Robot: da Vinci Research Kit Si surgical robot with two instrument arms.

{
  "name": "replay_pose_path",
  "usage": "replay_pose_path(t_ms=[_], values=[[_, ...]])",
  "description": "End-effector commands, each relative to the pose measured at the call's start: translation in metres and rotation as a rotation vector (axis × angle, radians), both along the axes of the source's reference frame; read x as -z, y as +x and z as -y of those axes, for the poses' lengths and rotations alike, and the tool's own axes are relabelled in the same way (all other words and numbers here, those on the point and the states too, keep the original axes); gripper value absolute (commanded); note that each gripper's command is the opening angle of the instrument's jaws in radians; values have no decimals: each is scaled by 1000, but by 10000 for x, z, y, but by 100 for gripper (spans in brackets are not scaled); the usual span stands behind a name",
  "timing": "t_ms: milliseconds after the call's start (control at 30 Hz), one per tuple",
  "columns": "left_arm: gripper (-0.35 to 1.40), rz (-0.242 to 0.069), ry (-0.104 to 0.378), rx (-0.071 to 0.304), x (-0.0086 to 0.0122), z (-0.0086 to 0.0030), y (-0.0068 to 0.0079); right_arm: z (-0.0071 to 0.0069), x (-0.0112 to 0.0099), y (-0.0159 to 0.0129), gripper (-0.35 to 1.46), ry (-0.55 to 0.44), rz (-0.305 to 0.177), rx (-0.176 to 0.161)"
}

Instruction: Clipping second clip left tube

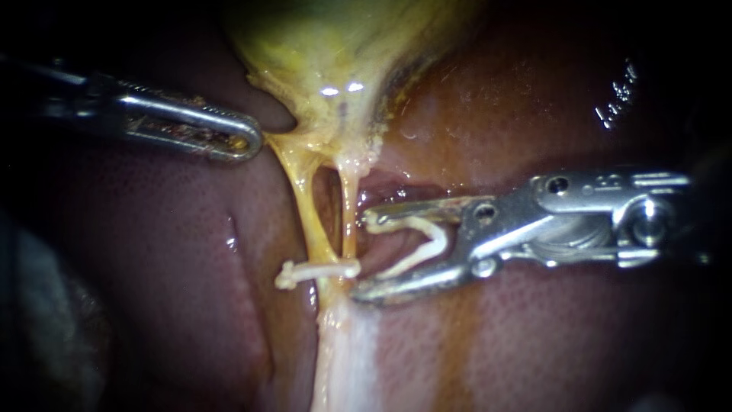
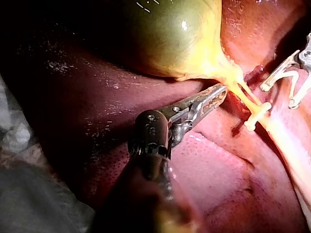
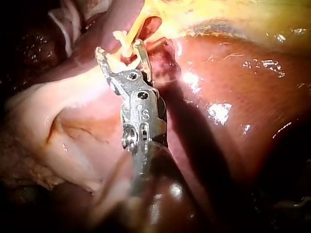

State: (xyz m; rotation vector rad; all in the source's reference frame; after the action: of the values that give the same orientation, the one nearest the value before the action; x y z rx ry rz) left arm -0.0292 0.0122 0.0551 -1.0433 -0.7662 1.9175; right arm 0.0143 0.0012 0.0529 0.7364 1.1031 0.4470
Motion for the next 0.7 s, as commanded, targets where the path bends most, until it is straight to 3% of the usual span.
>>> replay_pose_path(t_ms=[33, 367, 700], values=[[-35, 0, 0, 0, 0, 0, 0, 0, -2, 2, 50, 8, -3, 0], [-35, 0, 0, 0, 0, 0, 0, 10, -36, 9, 49, 81, 21, -17], [-35, 0, 0, 0, 0, 0, 0, 17, -65, 17, 49, 89, 31, -22]])
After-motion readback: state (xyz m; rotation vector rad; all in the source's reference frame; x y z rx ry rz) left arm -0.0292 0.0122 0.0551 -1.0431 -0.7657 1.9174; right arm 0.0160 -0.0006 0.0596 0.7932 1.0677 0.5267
